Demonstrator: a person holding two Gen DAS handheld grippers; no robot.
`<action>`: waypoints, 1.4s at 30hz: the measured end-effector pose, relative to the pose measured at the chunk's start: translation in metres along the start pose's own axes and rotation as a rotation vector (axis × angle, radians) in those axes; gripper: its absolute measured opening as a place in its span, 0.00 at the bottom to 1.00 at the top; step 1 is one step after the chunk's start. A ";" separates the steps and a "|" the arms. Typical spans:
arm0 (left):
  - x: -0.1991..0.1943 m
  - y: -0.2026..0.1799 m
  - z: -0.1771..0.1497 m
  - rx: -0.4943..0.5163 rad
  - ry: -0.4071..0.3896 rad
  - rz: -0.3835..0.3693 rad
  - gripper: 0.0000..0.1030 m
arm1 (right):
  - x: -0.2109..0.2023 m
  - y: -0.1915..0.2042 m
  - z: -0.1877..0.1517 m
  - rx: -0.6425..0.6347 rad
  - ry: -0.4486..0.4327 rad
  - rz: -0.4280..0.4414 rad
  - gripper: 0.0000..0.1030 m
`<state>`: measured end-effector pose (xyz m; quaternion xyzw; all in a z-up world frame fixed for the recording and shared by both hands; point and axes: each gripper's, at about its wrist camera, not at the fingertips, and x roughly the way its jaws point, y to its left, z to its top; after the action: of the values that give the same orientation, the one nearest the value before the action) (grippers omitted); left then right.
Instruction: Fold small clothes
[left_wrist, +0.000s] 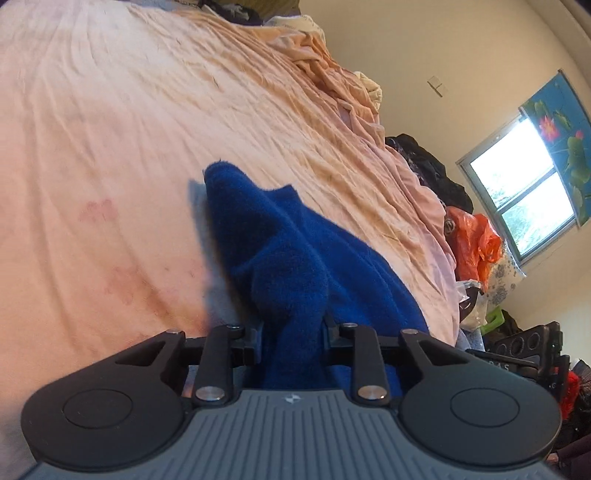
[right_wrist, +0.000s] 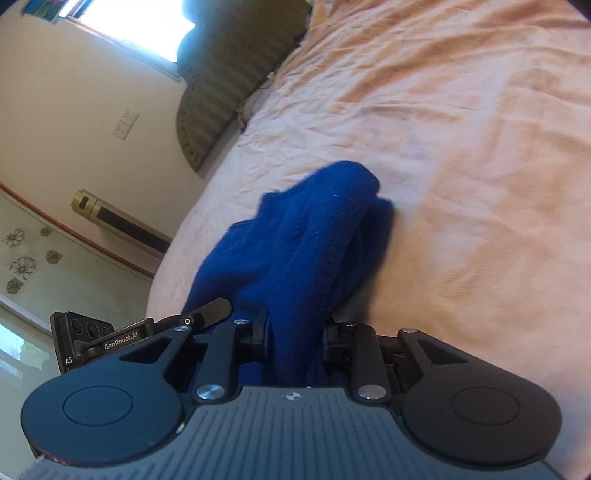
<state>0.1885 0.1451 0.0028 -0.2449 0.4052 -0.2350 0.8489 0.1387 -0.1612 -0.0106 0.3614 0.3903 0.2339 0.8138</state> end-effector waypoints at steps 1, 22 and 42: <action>-0.010 -0.002 0.004 0.014 -0.001 -0.008 0.25 | 0.001 0.009 0.000 -0.005 0.000 0.019 0.26; -0.139 0.080 -0.074 -0.209 -0.052 -0.138 0.81 | -0.006 0.054 -0.081 -0.163 0.132 0.018 0.67; -0.168 0.044 -0.075 -0.007 0.006 0.044 0.77 | -0.035 0.057 -0.079 -0.097 0.032 0.070 0.73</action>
<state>0.0430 0.2626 0.0312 -0.2379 0.4139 -0.2158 0.8518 0.0492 -0.1161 0.0155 0.3313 0.3785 0.2868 0.8153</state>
